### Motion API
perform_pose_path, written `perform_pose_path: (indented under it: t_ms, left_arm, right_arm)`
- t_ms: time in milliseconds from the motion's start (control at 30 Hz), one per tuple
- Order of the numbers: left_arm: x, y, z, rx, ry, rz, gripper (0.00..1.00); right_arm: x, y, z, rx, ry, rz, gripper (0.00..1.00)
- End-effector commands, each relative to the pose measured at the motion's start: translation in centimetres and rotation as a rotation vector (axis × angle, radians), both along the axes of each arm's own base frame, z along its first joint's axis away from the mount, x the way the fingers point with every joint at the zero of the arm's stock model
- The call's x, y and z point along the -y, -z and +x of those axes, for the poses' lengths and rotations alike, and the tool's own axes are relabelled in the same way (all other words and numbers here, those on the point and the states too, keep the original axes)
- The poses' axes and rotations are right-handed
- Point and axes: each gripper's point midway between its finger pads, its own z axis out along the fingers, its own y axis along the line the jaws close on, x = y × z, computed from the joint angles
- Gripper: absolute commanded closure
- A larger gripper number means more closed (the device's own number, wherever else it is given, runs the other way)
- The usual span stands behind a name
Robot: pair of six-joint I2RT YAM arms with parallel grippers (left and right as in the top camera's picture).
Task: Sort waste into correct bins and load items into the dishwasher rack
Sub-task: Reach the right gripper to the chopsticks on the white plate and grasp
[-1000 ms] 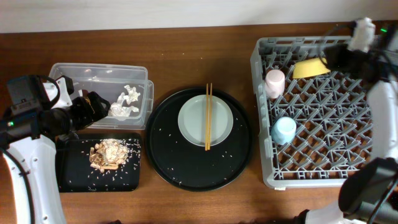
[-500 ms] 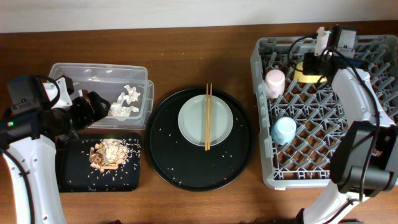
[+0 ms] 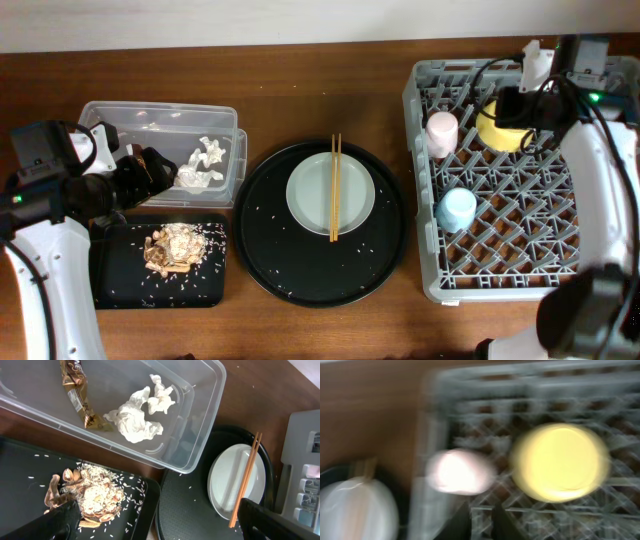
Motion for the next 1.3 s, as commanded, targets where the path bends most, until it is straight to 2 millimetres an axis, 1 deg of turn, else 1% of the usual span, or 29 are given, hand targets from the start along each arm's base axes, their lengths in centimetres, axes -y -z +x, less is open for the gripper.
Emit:
perform_pose_path:
  t_ms: [0, 67, 133, 233, 267, 333, 367, 400, 467, 500, 633, 667, 700, 733, 767, 800, 833, 867, 900, 933, 1033, 1100, 1267]
  left_arm:
    - [-0.2, -0.3, -0.3, 0.011, -0.003, 0.014, 0.00]
    - [-0.2, -0.3, -0.3, 0.011, -0.003, 0.014, 0.00]
    - [-0.2, -0.3, -0.3, 0.011, -0.003, 0.014, 0.00]
    - [-0.2, -0.3, -0.3, 0.011, -0.002, 0.014, 0.00]
    - [-0.2, -0.3, -0.3, 0.011, -0.003, 0.014, 0.00]
    - [-0.2, -0.3, -0.3, 0.012, -0.003, 0.014, 0.00]
    - [-0.2, -0.3, -0.3, 0.011, -0.003, 0.014, 0.00]
    - [-0.2, -0.3, -0.3, 0.011, -0.003, 0.014, 0.00]
    - [-0.2, -0.3, -0.3, 0.011, -0.002, 0.014, 0.00]
    - [-0.2, -0.3, -0.3, 0.011, -0.003, 0.014, 0.00]
    - [-0.2, -0.3, -0.3, 0.011, -0.003, 0.014, 0.00]
    - [-0.2, -0.3, -0.3, 0.011, -0.003, 0.014, 0.00]
    - [-0.2, -0.3, -0.3, 0.011, -0.003, 0.014, 0.00]
    - [-0.2, -0.3, -0.3, 0.011, -0.003, 0.014, 0.00]
    - [-0.2, -0.3, -0.3, 0.011, -0.003, 0.014, 0.00]
    - [-0.2, -0.3, -0.3, 0.011, -0.003, 0.014, 0.00]
    - [-0.2, -0.3, -0.3, 0.011, -0.003, 0.014, 0.00]
    - [-0.2, -0.3, -0.3, 0.011, -0.003, 0.014, 0.00]
    - [-0.2, -0.3, -0.3, 0.011, -0.003, 0.014, 0.00]
    - [-0.2, -0.3, -0.3, 0.011, -0.003, 0.014, 0.00]
    - [-0.2, -0.3, -0.3, 0.011, -0.003, 0.014, 0.00]
    - [-0.2, -0.3, -0.3, 0.011, -0.003, 0.014, 0.01]
    - [-0.2, -0.3, -0.3, 0.011, -0.003, 0.014, 0.00]
  right_arm:
    - [-9.4, -3.0, -3.8, -0.025, -0.256, 0.232, 0.70]
    - [-12.5, -2.0, -5.8, -0.116, -0.325, 0.246, 0.67]
    - [-15.3, -1.1, -7.5, -0.193, -0.365, 0.259, 0.66]
    - [-17.7, 0.4, -8.7, -0.276, -0.319, 0.246, 0.65]
    - [-18.7, 0.8, -9.0, -0.291, -0.306, 0.237, 0.64]
    - [-20.8, 1.2, -9.4, -0.289, -0.335, 0.237, 0.58]
    - [-21.9, 1.3, -9.6, -0.286, -0.346, 0.245, 0.53]
    - [-22.7, 1.4, -9.7, -0.289, -0.347, 0.256, 0.41]
    - [-24.5, 1.8, -9.9, -0.303, -0.342, 0.280, 0.07]
    - [-25.2, 2.2, -10.1, -0.317, -0.337, 0.290, 0.02]
    - [-26.8, 3.9, -10.7, -0.364, -0.368, 0.275, 0.02]
    - [-27.2, 4.6, -10.9, -0.381, -0.376, 0.264, 0.04]
    - [-27.4, 5.2, -11.0, -0.389, -0.376, 0.247, 0.17]
    - [-27.5, 6.3, -10.8, -0.397, -0.365, 0.203, 0.38]
    - [-27.4, 7.1, -10.7, -0.403, -0.355, 0.170, 0.49]
    - [-27.2, 8.0, -10.5, -0.410, -0.325, 0.128, 0.55]
    - [-26.9, 8.8, -10.2, -0.413, -0.297, 0.090, 0.58]
    - [-26.4, 10.1, -9.8, -0.410, -0.252, 0.025, 0.60]
    - [-26.2, 10.7, -9.4, -0.404, -0.233, -0.010, 0.66]
    - [-26.0, 11.6, -9.0, -0.396, -0.208, -0.050, 0.67]
    - [-26.4, 13.4, -8.4, -0.405, -0.197, -0.075, 0.70]
    - [-26.1, 14.4, -8.3, -0.428, -0.149, -0.082, 0.70]
    - [-26.1, 16.8, -7.9, -0.457, -0.131, -0.101, 0.71]
